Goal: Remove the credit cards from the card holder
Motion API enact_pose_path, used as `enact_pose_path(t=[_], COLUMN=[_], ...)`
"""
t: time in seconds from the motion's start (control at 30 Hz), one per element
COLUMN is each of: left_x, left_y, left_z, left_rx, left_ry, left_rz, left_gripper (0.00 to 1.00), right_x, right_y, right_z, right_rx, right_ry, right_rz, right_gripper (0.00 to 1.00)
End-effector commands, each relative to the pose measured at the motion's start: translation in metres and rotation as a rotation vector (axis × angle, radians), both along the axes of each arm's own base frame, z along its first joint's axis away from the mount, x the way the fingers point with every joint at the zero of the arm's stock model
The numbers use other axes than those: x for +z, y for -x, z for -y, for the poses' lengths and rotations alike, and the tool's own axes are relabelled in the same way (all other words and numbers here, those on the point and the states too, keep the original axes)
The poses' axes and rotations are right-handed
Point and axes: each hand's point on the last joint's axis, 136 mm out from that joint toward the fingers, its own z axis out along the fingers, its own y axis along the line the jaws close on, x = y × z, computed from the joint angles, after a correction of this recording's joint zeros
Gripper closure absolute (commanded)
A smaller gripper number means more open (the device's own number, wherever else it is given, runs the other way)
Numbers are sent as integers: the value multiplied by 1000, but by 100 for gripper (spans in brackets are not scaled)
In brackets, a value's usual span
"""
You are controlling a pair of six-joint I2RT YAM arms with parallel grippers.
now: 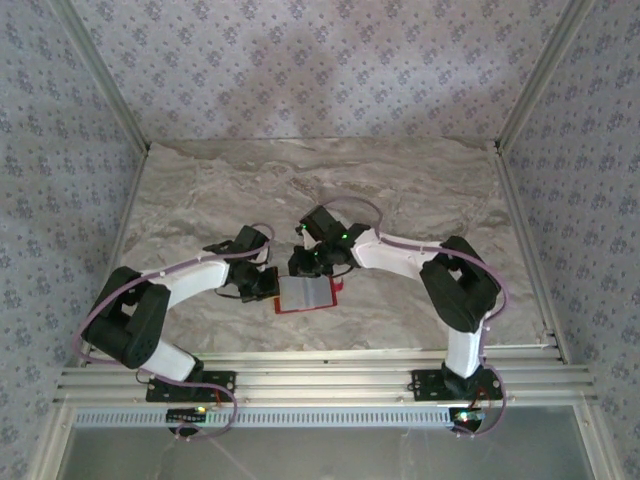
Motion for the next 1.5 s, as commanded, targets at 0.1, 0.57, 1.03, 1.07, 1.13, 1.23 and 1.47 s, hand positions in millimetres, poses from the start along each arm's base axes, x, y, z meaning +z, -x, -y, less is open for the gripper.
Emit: enact_pose_path(t=[0.1,0.57,1.03,1.07,1.13,1.23,1.47], left_x=[-1,-6,-4,-4,-4,-3,-1], left_y=[2,5,4,5,4,4,2], left_z=[-4,-4,-3,-3,-3,-2,-2], left_rx=[-5,2,-9,-11,-10,-13,-17], left_ry=[0,8,7,6,4,8,10], left_rz=[15,6,5,3,4,4,9], left_gripper=[100,100,100,100,100,100,100], right_x=[-20,-40,-70,-70,-72,-71,-60], right_y=[13,24,29,29,30,32,28], right_z=[-14,-33,4,7,12,13,17], right_rx=[0,31,1,0,-1,4,33], right_ry=[1,-9,218,235,269,290,381], right_rz=[-81,-132,-142,-141,-133,-125,-45], right_gripper=[90,90,77,77,76,74,67])
